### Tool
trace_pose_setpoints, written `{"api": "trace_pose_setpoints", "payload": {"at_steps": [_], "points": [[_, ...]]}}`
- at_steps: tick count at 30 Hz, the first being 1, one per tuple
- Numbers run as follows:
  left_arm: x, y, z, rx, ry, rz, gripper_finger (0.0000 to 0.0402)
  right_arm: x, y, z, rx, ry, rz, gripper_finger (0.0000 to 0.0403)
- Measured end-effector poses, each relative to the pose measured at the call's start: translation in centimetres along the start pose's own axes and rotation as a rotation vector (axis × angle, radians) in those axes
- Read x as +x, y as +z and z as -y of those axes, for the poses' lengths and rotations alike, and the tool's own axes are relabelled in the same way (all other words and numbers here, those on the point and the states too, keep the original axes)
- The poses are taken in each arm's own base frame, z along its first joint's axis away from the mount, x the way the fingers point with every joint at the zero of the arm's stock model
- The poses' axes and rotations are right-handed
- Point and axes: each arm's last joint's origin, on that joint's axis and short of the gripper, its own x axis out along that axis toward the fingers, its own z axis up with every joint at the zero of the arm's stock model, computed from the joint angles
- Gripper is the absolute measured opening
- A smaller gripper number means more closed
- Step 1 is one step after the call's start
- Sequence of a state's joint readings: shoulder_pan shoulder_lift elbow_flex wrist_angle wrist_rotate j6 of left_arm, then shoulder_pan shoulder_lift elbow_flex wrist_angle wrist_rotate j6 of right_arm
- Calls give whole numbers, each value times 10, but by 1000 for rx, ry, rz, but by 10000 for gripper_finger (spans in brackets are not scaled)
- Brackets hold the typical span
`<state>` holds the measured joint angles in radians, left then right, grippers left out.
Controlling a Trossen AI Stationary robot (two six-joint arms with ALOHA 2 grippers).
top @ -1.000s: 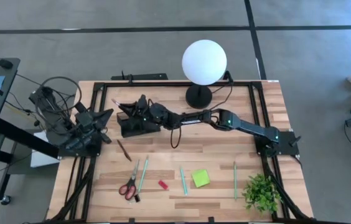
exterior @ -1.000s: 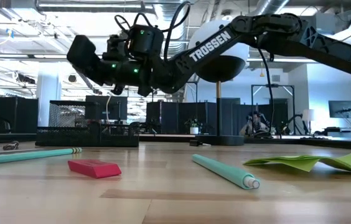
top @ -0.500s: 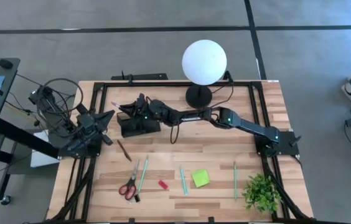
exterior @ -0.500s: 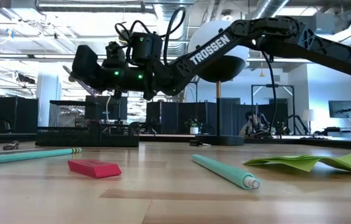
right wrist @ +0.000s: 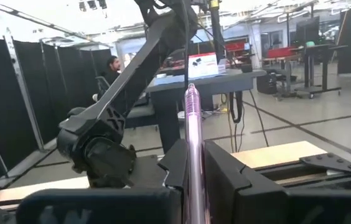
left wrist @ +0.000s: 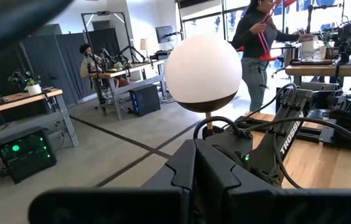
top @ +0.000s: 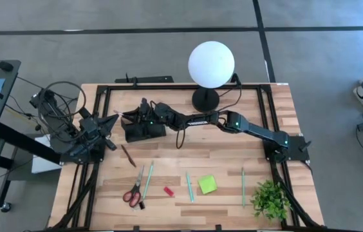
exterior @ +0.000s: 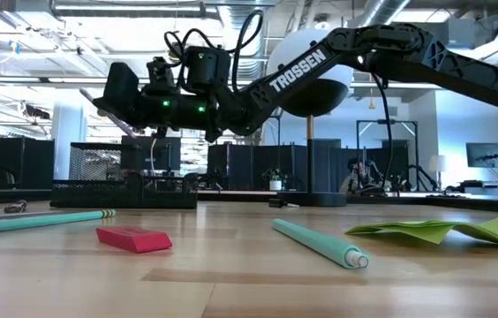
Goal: Pick and place office supplies into organizer
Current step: Put the purple pen into the black desk organizer
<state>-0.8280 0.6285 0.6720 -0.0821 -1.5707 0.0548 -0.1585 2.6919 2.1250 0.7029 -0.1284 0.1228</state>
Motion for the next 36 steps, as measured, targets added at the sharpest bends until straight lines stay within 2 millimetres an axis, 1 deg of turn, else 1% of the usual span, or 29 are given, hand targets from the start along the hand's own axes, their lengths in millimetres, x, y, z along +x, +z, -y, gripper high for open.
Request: {"api": "trace_pose_setpoints", "payload": {"at_steps": [3, 7, 12, 15, 19, 21, 24, 30, 33, 36], "points": [[0, -3, 0, -35, 0, 0, 0, 0, 4, -2, -5, 10, 39, 26], [0, -5, 0, -148, 0, 0, 0, -1, 21, -5, 36, 33, 153, 27], [0, -8, 1, -118, -39, -5, 0, -3, 35, -13, 75, 90, 271, 27], [0, -8, 1, -113, -44, -5, 10, -4, 41, -19, 69, 112, 329, 24], [0, -8, 0, -104, -17, -2, 46, -8, 52, -32, 54, 162, 464, 29], [0, -8, -1, -99, -1, 0, 71, -9, 55, -38, 50, 189, 491, 30], [2, -8, -1, -110, 16, -1, 113, -10, 55, -45, 52, 208, 501, 26], [7, -11, 1, -91, 16, -10, 191, -10, 55, -47, 78, 222, 497, 30], [11, -12, 2, -77, 58, -11, 216, -10, 54, -50, 70, 260, 489, 30], [15, -12, 0, -74, 96, -12, 228, -9, 53, -55, 68, 283, 483, 26]]}}
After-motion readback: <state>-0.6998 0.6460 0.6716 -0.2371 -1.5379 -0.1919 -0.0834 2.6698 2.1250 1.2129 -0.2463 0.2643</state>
